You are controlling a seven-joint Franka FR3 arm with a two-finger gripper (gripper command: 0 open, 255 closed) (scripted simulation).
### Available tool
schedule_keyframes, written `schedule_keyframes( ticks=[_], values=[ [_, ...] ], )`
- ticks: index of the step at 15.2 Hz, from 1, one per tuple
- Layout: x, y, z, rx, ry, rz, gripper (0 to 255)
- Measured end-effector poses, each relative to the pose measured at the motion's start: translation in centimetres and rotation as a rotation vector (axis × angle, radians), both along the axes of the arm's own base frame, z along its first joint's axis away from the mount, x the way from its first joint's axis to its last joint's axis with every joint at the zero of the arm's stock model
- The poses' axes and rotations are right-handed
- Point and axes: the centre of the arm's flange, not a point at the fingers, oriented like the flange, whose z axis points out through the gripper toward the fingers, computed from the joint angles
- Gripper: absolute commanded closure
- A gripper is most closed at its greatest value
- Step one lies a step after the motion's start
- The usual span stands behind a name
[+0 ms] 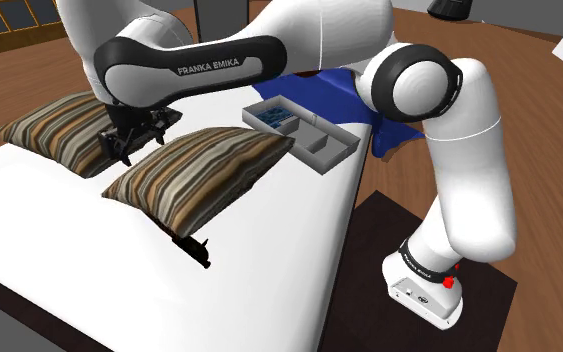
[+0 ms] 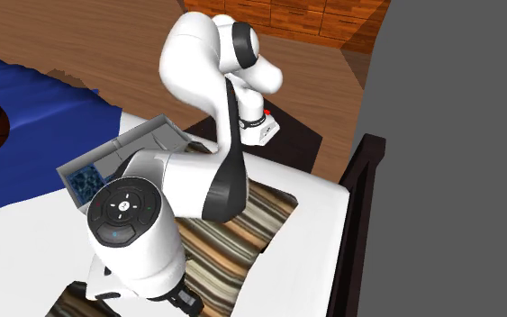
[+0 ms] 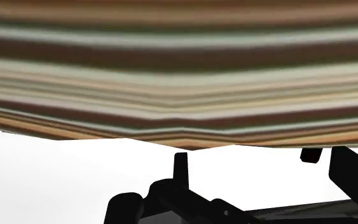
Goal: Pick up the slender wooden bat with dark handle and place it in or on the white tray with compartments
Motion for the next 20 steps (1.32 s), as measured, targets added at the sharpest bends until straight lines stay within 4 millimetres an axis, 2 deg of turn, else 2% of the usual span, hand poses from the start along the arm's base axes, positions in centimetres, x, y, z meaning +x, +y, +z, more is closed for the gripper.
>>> schedule_keyframes(
  ticks=[1, 3, 4, 6, 8, 11, 15, 16, 20],
  values=[
    [0.9, 0.7, -0.9, 0.005, 0.001, 0.003, 0],
    [0.8, 1.3, -1.9, 0.026, -0.002, 0.003, 0],
    [0.9, 2.2, -2.7, 0.074, 0.043, -0.006, 0],
    [0.7, 2.7, -3.2, 0.131, 0.069, -0.020, 0],
    [0.0, 3.5, -4.8, 0.148, 0.081, -0.019, 0],
    [-0.4, 3.4, -5.0, 0.166, 0.068, -0.023, 0],
    [-1.0, 2.9, -7.1, 0.077, 0.158, -0.019, 0],
    [-1.0, 2.8, -7.2, 0.072, 0.163, -0.019, 255],
    [-0.7, 2.5, -6.8, 0.066, 0.158, -0.026, 255]
  ],
)
